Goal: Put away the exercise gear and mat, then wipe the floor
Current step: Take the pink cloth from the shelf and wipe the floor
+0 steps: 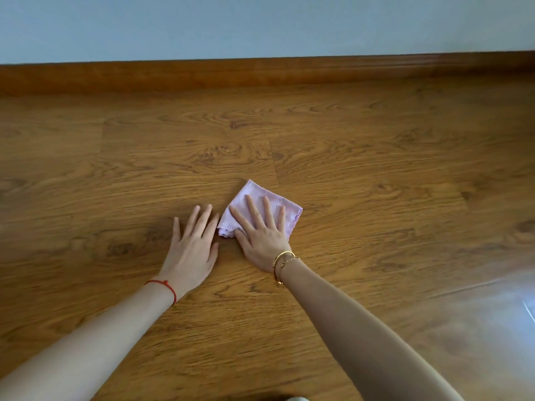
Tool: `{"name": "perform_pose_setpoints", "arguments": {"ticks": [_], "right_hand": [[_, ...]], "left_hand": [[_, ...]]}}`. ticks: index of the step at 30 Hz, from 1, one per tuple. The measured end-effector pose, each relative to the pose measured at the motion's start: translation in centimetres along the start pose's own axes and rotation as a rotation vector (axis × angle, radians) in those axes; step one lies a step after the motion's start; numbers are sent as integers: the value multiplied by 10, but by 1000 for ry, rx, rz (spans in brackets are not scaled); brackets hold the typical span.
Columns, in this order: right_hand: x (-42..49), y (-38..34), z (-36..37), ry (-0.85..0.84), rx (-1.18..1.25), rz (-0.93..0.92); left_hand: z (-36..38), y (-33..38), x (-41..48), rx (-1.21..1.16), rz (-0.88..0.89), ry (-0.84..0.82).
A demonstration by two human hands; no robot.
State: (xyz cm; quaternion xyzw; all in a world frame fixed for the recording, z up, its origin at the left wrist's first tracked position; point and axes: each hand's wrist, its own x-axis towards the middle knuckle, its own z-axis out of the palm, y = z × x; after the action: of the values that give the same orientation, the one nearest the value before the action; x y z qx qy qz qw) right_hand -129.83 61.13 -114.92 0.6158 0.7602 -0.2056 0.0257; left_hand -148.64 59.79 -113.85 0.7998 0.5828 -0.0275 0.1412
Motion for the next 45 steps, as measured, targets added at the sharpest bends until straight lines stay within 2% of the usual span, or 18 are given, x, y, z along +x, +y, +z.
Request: {"name": "perform_pose_setpoints", "arguments": {"ticks": [12, 22, 33, 41, 45], "right_hand": [[-66, 38, 4, 30, 46, 79], [-91, 106, -4, 90, 109, 296], [-37, 157, -39, 68, 188, 487], [15, 167, -56, 54, 172, 553], [39, 156, -63, 50, 173, 540]], "left_hand": [[-4, 42, 3, -5, 85, -1], [7, 67, 13, 7, 165, -55], [21, 72, 22, -34, 170, -50], [25, 55, 23, 5, 256, -27], [23, 38, 20, 9, 222, -11]]}}
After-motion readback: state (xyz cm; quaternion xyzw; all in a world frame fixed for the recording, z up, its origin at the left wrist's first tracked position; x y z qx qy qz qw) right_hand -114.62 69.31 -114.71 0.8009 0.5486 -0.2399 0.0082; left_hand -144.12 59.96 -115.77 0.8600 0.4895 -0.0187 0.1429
